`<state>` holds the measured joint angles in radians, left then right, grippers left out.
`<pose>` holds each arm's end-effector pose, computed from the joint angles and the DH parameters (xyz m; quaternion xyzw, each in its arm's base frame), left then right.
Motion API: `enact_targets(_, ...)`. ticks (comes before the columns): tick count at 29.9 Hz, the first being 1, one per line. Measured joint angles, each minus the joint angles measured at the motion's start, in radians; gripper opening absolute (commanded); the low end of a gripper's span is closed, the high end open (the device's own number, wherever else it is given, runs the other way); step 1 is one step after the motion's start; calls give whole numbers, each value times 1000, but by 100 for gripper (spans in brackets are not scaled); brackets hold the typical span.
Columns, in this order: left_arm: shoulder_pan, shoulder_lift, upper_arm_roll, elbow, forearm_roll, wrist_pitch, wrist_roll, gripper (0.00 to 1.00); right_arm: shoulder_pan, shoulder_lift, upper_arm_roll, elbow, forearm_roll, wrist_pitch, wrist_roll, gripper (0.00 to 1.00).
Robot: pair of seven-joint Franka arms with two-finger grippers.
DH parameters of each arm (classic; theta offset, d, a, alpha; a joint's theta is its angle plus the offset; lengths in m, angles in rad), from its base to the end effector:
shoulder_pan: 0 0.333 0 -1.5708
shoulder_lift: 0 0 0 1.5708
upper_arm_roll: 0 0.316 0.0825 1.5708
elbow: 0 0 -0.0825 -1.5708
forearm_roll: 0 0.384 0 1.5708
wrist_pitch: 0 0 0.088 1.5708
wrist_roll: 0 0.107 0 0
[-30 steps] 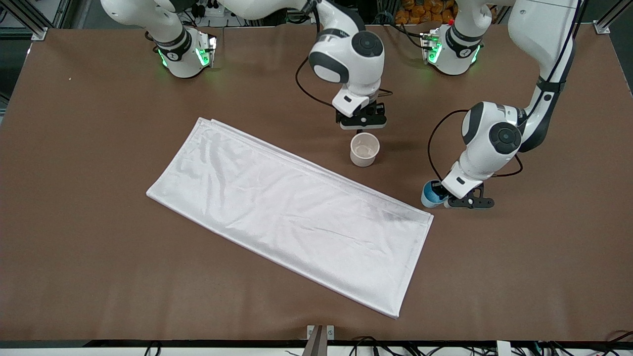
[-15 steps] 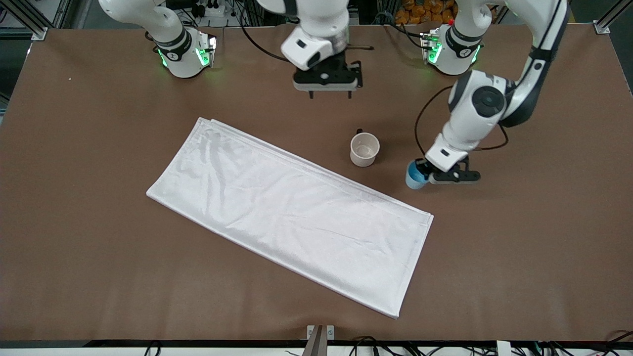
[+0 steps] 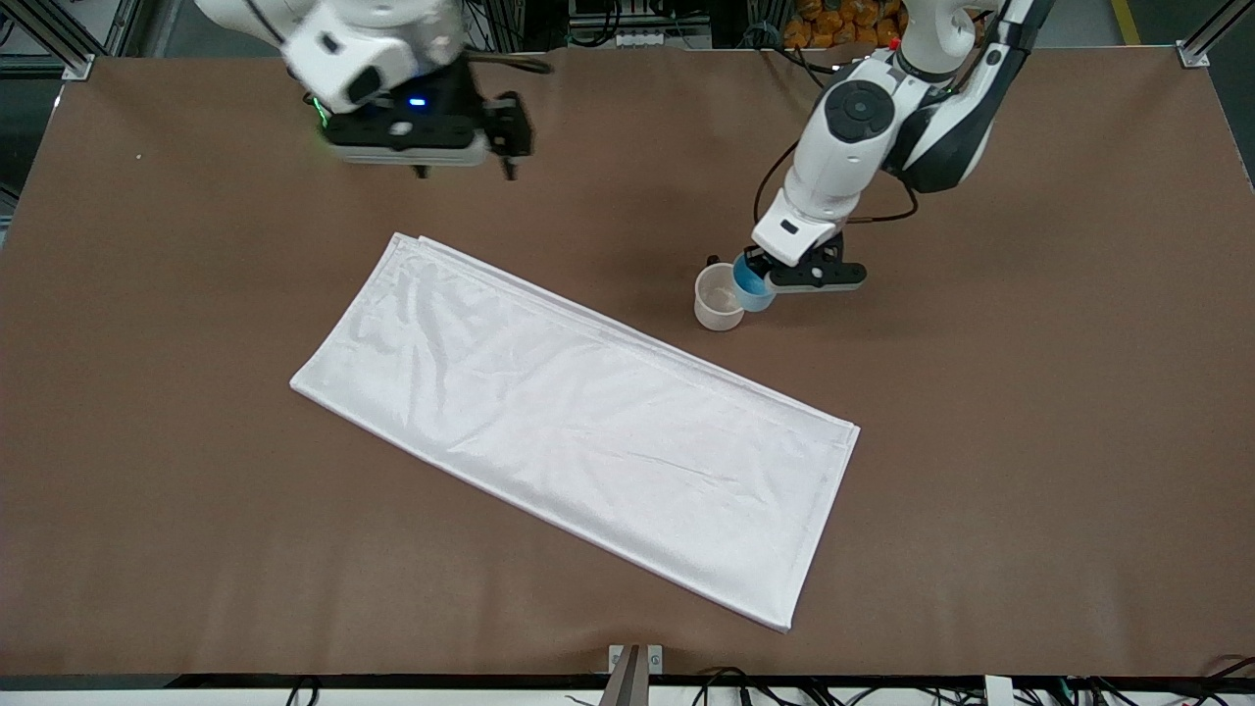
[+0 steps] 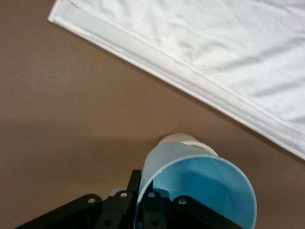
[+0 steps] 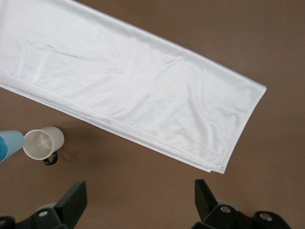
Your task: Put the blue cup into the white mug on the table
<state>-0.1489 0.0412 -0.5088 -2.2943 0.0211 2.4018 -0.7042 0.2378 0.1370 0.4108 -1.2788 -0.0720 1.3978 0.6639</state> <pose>0.4154 -0.3202 0.3408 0.9992 0.0162 0.0262 0.0246 0.4748 0.3232 0.6728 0.9998 -0.0153 0.0022 0.0086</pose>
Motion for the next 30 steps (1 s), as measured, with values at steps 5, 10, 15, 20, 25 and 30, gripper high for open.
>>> enact_targets(5,-4,23,-17,-3,0,2,-6,0,-112,-43,0,0,3,-47,-142,100)
enact_targets(10,-4,52,-17,10,0,3,-6,0,-195,-72,-25,0,3,-78,-242,100)
enact_targets(15,-5,80,-17,20,0,10,-6,0,-222,-83,-131,-1,39,-84,-406,100)
enact_targets(20,-11,117,-17,35,0,13,-6,0,-243,-83,-261,-6,112,-84,-537,100)
enact_targets(25,-21,150,-18,44,0,15,-6,0,-273,-84,-305,-44,129,-66,-609,100)
enact_targets(30,-22,169,-18,47,0,16,-6,40,-282,-93,-306,-115,130,-3,-620,100)
